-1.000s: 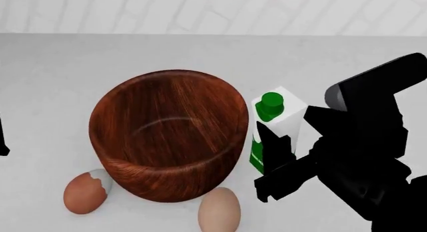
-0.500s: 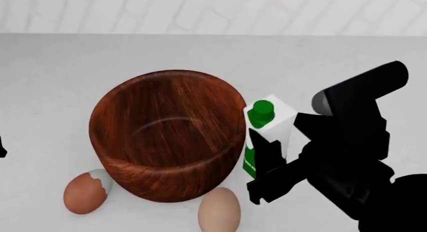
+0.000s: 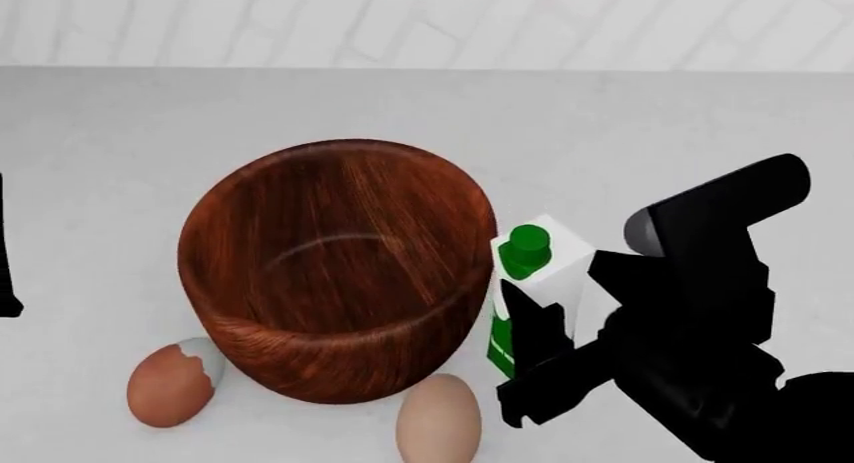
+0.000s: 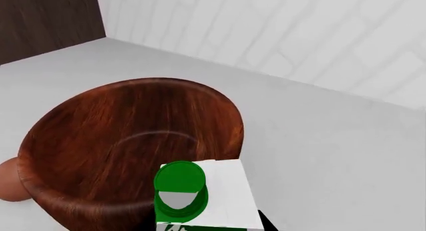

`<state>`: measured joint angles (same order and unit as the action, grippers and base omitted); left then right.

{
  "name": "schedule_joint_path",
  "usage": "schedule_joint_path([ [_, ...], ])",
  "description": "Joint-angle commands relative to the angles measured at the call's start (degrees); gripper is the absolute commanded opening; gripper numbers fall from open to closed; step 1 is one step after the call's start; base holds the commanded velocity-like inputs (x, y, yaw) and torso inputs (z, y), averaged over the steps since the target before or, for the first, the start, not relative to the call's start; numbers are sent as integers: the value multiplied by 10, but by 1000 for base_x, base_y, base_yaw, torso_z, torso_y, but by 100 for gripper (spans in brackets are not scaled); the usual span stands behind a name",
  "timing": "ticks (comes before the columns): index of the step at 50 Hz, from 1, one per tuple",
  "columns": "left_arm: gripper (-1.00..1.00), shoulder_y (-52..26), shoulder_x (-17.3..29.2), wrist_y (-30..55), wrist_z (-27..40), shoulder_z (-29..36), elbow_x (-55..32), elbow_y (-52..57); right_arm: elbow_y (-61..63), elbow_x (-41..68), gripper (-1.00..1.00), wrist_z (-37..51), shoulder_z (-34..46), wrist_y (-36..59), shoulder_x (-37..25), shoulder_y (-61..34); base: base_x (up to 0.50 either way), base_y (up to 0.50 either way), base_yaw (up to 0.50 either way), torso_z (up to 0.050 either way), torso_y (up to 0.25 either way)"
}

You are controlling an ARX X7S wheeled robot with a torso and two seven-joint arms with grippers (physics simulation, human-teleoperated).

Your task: Place the eggs and milk next to the bowl.

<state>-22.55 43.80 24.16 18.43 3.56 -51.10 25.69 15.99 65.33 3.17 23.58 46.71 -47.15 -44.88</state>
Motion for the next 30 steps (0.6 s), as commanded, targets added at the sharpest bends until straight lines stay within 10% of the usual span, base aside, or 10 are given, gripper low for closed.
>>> schedule_joint_path([
  [1,100,-4,-3,0,-3,7,4,-4,3,-14,-100,-11,-5,-12,-6,17,0,0,0,0,0],
  [30,100,1,0,-1,-1,6,6,0,-23,-36,-100,-33,6,-43,10,40,0,0,0,0,0],
])
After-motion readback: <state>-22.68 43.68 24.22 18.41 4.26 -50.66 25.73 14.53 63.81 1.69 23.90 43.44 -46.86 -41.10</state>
